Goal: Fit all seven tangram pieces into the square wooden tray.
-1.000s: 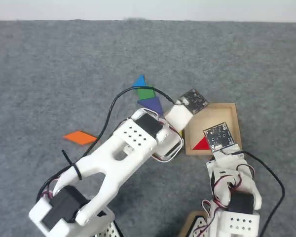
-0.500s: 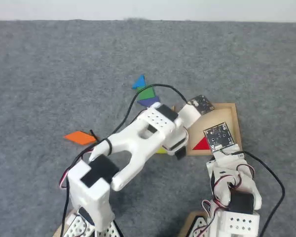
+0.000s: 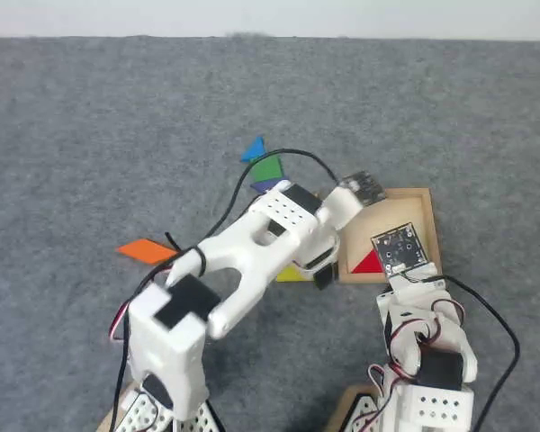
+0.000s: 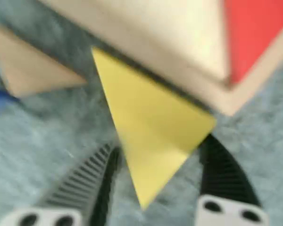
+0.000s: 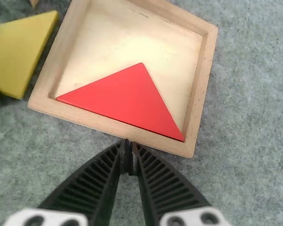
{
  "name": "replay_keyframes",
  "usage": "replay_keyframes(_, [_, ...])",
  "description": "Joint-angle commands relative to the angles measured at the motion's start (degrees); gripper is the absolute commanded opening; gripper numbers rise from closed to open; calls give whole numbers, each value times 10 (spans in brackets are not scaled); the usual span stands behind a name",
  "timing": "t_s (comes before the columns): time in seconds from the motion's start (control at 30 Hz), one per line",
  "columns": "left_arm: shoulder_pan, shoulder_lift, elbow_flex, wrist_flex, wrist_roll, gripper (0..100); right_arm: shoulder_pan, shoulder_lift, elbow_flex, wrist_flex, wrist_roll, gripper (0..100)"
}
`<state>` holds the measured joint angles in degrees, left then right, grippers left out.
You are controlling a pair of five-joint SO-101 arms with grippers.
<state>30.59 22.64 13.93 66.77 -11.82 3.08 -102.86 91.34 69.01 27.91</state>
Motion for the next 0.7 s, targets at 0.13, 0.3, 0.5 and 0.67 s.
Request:
replay_keyframes(0.13, [-44, 2, -14, 7, -11, 254, 0, 2, -9, 1, 11, 9])
replay_keyframes(0.3, [-50, 0, -30, 5, -11, 231, 0, 2, -9, 1, 11, 9])
replay_keyframes(0.5, [-69, -94, -50, 84, -8, 213, 0, 2, -9, 1, 11, 9])
replay_keyframes(0.67, [-44, -193, -17, 54, 15, 215, -4, 2, -9, 0, 11, 9])
